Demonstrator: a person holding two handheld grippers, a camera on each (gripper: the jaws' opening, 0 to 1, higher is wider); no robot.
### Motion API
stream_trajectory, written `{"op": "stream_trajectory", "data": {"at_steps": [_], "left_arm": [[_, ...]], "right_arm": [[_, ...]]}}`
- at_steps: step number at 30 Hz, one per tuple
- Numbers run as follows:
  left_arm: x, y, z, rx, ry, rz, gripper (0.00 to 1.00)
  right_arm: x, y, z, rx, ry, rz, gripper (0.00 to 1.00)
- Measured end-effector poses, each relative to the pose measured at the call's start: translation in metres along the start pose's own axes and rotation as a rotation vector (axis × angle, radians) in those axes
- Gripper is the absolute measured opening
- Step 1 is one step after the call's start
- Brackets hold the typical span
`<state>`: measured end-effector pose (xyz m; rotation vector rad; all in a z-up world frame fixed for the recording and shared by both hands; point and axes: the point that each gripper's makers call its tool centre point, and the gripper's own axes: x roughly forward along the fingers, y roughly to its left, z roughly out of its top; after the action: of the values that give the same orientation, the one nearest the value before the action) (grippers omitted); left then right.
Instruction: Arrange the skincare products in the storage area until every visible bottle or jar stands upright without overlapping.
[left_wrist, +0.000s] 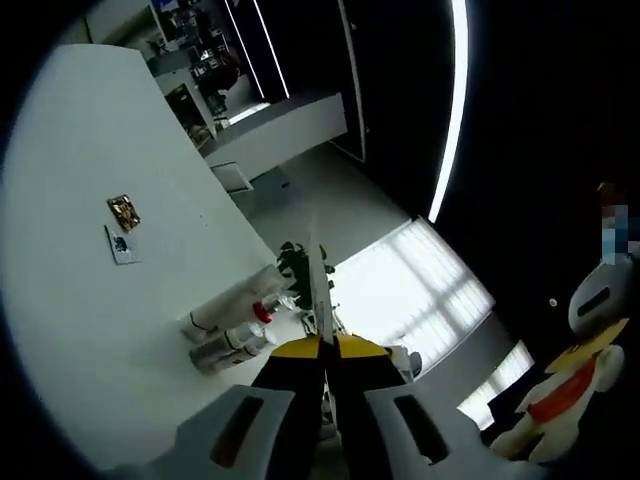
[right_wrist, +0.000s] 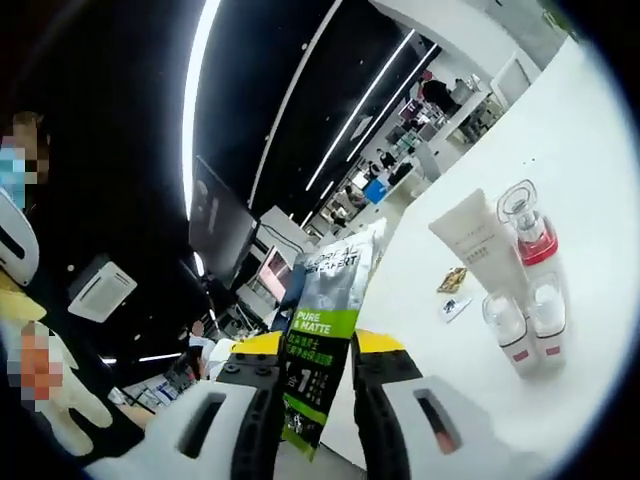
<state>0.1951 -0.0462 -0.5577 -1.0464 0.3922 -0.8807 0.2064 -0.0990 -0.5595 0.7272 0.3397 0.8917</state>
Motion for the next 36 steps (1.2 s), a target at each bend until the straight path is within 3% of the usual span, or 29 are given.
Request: {"op": "stream_trajectory", "data": {"at_steps": [8, 21, 30, 36], "left_arm": [[0.001, 0.012, 0.001, -0.061, -0.034, 0.029, 0.0], [0.001, 0.032, 0.009, -0.139, -0.095, 0.075, 0.0], [0.003, 0.048, 0.006, -0.166, -0.097, 0.116, 0.0], [0.008, 0.061, 0.002, -0.174, -0.08, 0.146, 0.0]], "right_arm": [[0.003, 0.003, -0.006, -0.063, 0.043, 0.019, 0.55], [0.001, -0.006, -0.025, -0.216, 0.142, -0.016, 0.76], [-0.005, -0.01, -0.032, -0.322, 0.189, -0.049, 0.92], [-0.014, -0.018, -0.032, -0.338, 0.192, -0.092, 0.99]]}}
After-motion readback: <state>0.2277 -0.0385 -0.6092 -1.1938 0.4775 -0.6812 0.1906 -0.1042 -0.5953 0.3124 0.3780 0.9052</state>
